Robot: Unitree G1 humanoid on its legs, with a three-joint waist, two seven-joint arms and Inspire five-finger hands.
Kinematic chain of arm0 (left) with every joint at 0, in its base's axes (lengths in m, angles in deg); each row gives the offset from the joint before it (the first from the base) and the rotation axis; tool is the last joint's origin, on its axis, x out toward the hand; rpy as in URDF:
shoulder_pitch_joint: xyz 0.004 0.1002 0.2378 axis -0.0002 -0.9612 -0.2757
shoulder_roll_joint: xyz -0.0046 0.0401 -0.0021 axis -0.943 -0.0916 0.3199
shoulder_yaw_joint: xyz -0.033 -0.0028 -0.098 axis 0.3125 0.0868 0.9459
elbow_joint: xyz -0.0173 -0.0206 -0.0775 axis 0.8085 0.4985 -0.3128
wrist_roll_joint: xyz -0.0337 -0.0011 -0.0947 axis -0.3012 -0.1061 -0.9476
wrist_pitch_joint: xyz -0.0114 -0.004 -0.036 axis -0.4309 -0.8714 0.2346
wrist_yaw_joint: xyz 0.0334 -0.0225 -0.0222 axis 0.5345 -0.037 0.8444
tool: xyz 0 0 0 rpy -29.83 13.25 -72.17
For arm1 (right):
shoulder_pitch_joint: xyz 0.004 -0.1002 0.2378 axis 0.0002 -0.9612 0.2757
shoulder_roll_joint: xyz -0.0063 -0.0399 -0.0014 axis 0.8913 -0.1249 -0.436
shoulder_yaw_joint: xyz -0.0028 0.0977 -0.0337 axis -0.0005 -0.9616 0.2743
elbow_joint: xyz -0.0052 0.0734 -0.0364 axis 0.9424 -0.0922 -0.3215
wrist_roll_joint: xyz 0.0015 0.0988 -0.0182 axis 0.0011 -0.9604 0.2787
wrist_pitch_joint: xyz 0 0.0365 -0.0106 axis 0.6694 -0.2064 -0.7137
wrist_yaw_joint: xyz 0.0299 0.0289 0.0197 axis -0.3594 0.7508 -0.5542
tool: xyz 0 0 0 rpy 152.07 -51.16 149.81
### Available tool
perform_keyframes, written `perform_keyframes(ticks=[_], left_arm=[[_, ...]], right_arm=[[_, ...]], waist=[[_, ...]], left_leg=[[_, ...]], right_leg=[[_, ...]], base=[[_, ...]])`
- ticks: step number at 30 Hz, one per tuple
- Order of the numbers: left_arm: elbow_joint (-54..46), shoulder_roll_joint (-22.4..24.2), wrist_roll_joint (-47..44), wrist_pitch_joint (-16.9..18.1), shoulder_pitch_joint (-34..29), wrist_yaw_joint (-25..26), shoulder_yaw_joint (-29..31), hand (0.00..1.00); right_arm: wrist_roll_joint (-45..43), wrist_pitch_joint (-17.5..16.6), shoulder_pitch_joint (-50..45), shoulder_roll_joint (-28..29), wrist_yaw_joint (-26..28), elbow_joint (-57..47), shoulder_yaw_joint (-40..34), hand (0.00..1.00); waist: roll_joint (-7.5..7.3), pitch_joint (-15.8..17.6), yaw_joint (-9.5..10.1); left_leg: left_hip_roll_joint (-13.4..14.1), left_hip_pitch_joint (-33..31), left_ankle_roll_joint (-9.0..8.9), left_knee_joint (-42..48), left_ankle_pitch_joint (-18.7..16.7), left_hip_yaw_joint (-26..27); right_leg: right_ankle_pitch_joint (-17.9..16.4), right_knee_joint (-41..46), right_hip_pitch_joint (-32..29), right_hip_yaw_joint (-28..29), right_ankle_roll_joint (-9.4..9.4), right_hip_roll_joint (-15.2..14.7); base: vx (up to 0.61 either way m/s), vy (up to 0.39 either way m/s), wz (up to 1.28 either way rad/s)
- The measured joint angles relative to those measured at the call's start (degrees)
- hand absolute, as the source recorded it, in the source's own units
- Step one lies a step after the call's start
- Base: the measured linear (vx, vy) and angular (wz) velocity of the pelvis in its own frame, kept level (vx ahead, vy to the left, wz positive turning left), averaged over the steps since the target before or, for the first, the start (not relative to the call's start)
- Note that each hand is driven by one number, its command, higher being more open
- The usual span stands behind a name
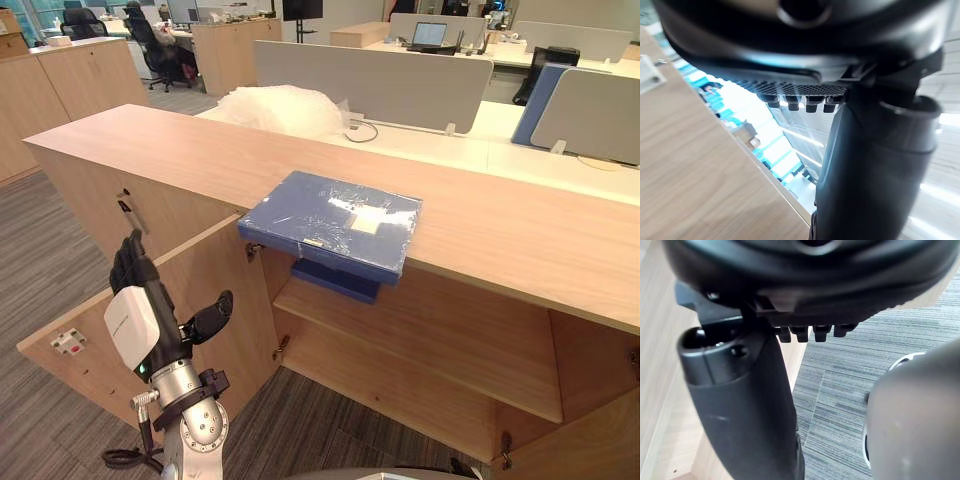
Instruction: Walk over to the cabinet, pick up the folder, carry it to the office cabinet, place the folder inside the office cabinet, then close the office cabinet door
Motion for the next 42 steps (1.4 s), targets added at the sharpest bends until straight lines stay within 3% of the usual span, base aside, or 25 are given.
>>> perform_keyframes(ticks=[6, 17, 26, 42], left_arm=[[0.8, -7.6, 3.0, 1.0, 0.0, -4.5, 0.1, 1.00], [4.3, -14.5, 6.1, 2.3, 0.9, -8.7, 0.1, 1.00], [6.2, -16.5, 7.4, 2.5, 7.0, -8.7, -0.5, 1.00], [16.1, -19.4, 8.9, 2.5, 12.8, -9.6, -7.2, 1.00]], right_arm=[[0.7, -0.2, 0.5, -0.7, 0.9, -0.1, -1.4, 1.00], [3.7, -0.2, 1.1, -0.9, 2.4, -0.4, -2.5, 1.00], [4.1, -0.1, 1.5, -1.7, 2.8, -0.5, -2.7, 1.00], [3.8, 0.1, 1.7, -1.6, 2.7, -0.7, -6.7, 1.00]], waist=[[0.89, 0.3, -1.05], [1.79, 0.5, -1.66], [3.37, 0.8, -2.50], [3.52, 0.7, -4.47]], left_leg=[[0.5, 1.2, -0.10, -0.7, -0.1, 0.9], [0.9, 2.0, 0.33, -0.9, -0.8, 3.3], [0.8, 2.8, 0.63, -0.9, -1.1, 4.9], [0.8, 4.0, 0.82, -0.9, -1.5, 8.4]], right_leg=[[0.5, -0.9, 0.5, 0.9, -0.56, 0.8], [2.8, -4.4, 1.3, 3.3, -1.05, 2.0], [4.8, -7.1, 2.6, 4.9, -0.83, 2.4], [7.3, -10.1, 3.0, 8.3, -0.79, 3.0]], base=[[-0.01, -0.020, -0.09], [0.03, 0.010, -0.11], [-0.02, 0.018, -0.08], [0.01, 0.025, -0.12]])
